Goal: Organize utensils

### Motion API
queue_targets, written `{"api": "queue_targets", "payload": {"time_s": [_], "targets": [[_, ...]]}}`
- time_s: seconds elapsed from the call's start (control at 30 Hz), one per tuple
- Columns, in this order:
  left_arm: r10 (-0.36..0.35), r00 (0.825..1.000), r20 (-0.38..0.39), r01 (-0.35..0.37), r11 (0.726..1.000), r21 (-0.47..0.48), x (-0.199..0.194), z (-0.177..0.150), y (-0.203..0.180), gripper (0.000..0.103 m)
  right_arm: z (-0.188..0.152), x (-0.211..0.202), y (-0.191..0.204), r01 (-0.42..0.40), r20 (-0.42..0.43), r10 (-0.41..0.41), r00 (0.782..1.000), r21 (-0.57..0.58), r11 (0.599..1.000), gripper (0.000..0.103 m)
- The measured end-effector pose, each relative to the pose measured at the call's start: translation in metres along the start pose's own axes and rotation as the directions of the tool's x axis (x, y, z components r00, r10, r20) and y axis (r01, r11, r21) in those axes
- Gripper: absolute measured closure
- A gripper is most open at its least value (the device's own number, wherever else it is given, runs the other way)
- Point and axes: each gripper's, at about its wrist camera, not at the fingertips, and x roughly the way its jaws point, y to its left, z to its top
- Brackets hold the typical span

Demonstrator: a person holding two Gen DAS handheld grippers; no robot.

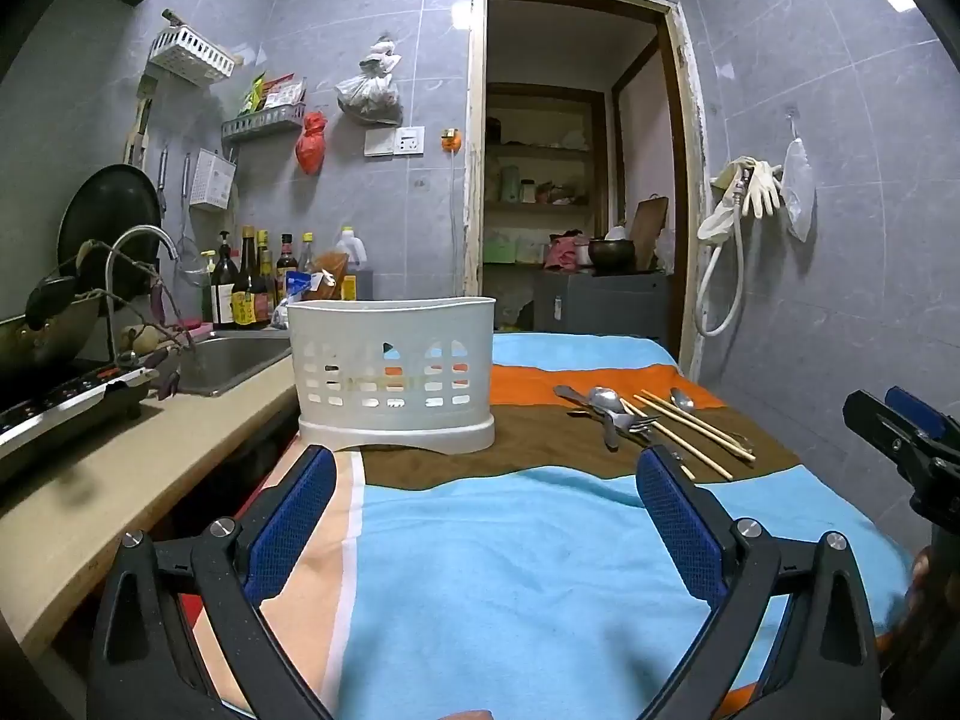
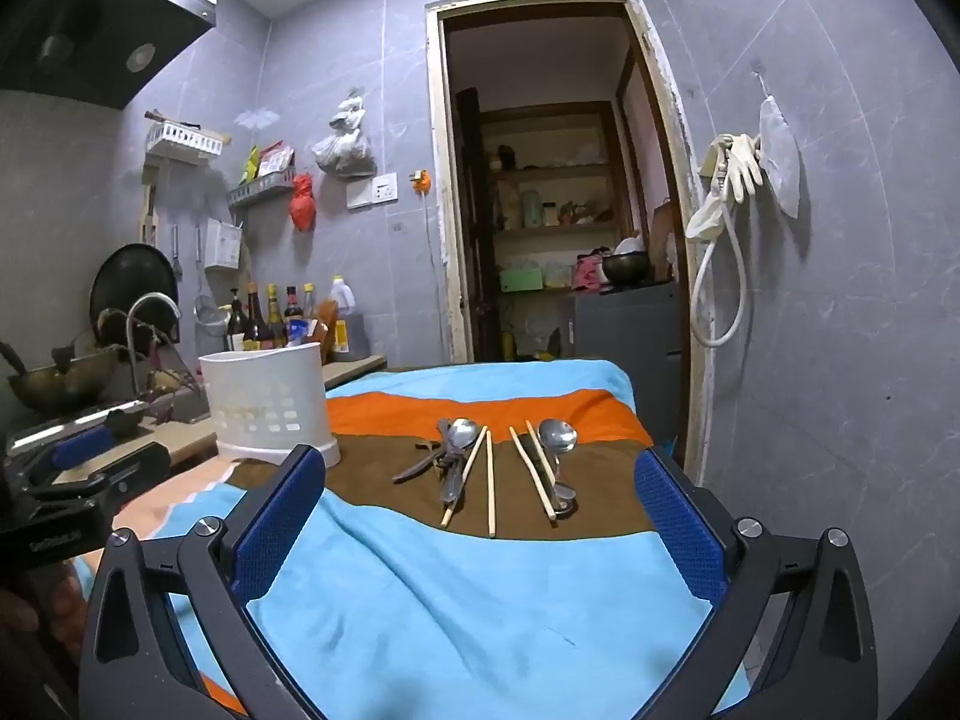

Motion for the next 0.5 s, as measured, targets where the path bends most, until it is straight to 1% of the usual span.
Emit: {"api": "queue_targets", "payload": {"time_s": [0.23, 0.27, 0.5], "targets": [[-0.008, 1.0, 0.006, 0.008, 1.0, 0.008, -0.004, -0.0011, 0.0022, 0.005, 0.0001, 0.0009, 0.0011, -0.002, -0.001, 0.002, 1.0, 0.0, 1.0, 0.0], [-0.005, 1.0, -0.005, 0.005, 1.0, 0.005, 0.0, 0.0, 0.0007, 0.005, 0.0, 0.001, 0.0013, -0.002, -0.001, 0.002, 1.0, -0.001, 1.0, 0.0], [-0.003, 1.0, -0.006, 0.003, 1.0, 0.013, -0.0018, -0.0001, 0.0054, 0.005, 0.0004, 0.0001, 0.0013, -0.001, 0.002, 0.001, 1.0, -0.003, 1.0, 0.0]]}}
